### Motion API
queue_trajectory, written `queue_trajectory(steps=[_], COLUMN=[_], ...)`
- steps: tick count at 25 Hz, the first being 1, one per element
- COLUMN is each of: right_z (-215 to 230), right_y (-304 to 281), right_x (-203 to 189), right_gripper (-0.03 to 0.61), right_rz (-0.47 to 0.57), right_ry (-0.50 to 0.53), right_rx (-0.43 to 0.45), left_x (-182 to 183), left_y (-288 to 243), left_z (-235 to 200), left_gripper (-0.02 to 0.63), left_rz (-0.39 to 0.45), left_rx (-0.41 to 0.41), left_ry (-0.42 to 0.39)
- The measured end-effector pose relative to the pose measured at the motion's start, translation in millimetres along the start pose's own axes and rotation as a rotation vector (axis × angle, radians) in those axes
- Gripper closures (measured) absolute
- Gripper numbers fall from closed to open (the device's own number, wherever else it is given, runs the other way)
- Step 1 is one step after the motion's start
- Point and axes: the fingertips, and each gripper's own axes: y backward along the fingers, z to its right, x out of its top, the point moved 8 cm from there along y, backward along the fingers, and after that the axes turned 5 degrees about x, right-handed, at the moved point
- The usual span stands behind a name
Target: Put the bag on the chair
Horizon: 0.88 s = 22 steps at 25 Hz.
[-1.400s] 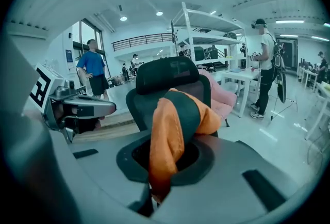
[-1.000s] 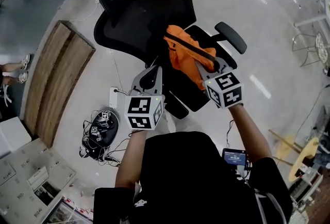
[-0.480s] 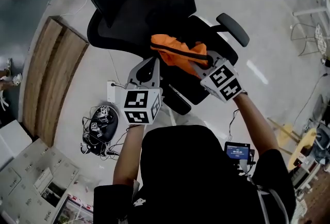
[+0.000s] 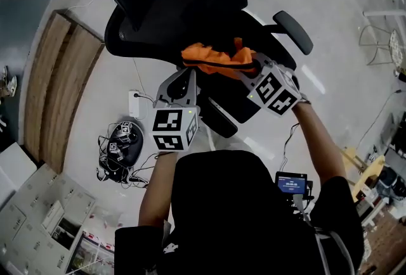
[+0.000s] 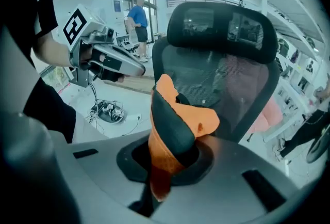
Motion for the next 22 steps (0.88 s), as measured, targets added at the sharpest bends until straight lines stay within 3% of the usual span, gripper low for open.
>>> queue_trajectory(steps=[8, 22], right_z=[21.2, 52.0], right_y=[-27.0, -66.8], right_x=[-5.1, -18.3], right_gripper=[0.560, 0.558], right_rz=[-0.144, -0.251], right_ry=[0.194, 0.272], right_rx=[-0.009, -0.039], left_x=[-4.7, -0.8], left_y=[-18.3, -48.8], left_z=[-4.6, -9.1], left_gripper=[0.603, 0.603], left_rz=[-0.033, -0.070], left_rx=[-0.019, -0.056], left_ry=[0.020, 0.012])
